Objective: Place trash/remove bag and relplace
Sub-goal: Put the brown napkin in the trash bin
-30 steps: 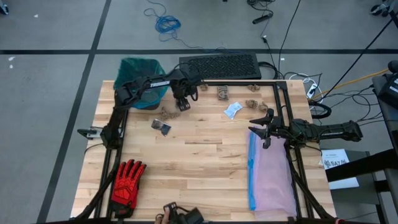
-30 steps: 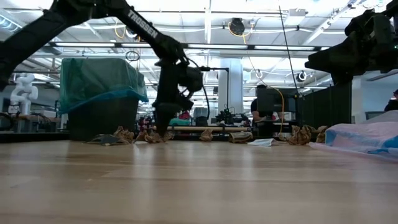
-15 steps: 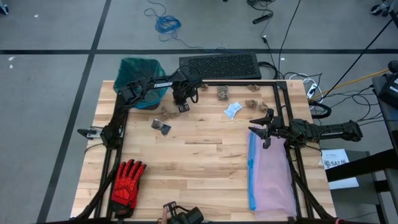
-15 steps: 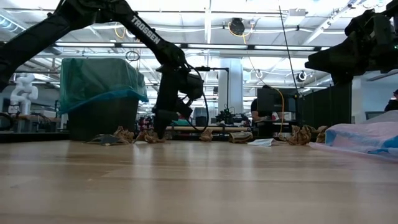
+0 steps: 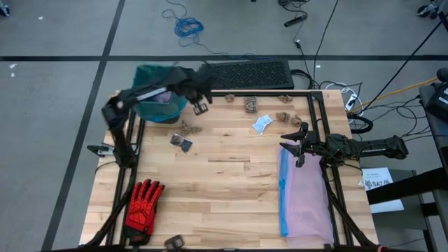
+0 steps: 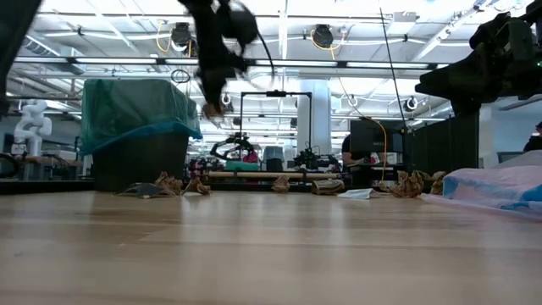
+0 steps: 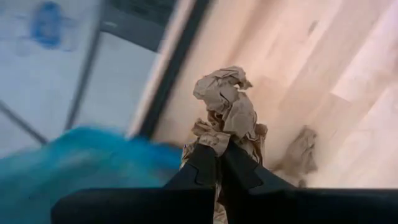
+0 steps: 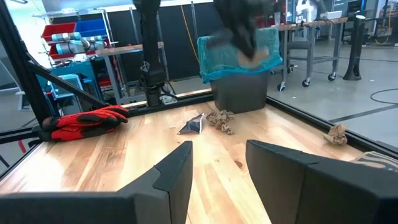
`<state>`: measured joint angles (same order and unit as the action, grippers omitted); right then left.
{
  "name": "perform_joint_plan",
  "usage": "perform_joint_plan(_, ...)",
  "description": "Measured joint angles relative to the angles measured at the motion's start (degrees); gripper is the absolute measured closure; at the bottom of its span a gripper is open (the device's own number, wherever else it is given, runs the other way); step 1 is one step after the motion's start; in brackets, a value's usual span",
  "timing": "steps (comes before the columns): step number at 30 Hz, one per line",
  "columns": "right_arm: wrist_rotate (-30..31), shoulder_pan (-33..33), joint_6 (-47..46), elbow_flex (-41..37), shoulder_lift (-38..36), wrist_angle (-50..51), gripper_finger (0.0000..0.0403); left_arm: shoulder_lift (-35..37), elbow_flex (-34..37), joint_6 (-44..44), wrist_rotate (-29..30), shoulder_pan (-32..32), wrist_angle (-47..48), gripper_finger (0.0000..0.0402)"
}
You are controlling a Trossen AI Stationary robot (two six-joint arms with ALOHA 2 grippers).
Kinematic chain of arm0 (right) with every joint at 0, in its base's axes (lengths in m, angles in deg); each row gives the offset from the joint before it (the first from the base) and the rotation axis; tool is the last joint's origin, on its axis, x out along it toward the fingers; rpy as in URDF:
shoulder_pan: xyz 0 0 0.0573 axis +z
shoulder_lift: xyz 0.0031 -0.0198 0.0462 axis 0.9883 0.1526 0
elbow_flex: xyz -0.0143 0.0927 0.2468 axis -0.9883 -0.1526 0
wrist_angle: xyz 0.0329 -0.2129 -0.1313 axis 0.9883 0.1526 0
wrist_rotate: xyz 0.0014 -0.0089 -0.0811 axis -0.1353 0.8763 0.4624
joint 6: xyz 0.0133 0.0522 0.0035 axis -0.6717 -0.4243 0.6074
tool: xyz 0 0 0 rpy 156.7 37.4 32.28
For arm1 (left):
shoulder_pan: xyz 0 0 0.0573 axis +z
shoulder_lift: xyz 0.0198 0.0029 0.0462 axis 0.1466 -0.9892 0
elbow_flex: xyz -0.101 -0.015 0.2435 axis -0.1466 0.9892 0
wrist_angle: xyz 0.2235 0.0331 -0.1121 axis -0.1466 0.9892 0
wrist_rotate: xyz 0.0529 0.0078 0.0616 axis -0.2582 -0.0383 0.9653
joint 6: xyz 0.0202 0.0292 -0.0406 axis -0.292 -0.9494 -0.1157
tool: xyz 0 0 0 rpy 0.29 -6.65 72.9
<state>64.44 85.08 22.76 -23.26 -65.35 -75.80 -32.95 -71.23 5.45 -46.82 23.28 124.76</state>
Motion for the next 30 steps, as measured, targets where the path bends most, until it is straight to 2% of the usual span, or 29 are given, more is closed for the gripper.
perform_joint_plan(8,0.0,0.0,0.2,0.0,0.0,0.0,0.0259,16.5,-0.1,5.2,15.2,0.0,3.5,0.0396)
perform_joint_plan(11,0.1,0.0,0.5,0.0,0.0,-0.2,0.0259,19.3,-0.1,8.6,17.3,2.2,7.5,0.0396)
perform_joint_plan(15,0.2,0.0,1.1,0.0,0.0,-1.5,0.0259,19.1,0.8,10.7,17.7,6.7,15.7,0.0387)
perform_joint_plan(20,0.2,0.0,1.6,0.0,0.0,-2.7,0.0259,17.6,5.6,5.5,17.7,10.3,16.3,0.0322)
perform_joint_plan(25,0.2,0.0,1.6,0.0,0.0,-2.6,0.0259,14.5,9.8,5.1,18.0,13.0,14.6,0.0253)
perform_joint_plan(28,0.2,0.0,1.6,0.0,0.0,-2.6,0.0259,13.1,10.4,4.4,18.9,13.9,13.4,0.0226)
perform_joint_plan(30,0.2,0.0,1.5,0.0,0.0,-2.4,0.0259,12.8,10.2,4.1,21.6,14.1,13.0,0.0212)
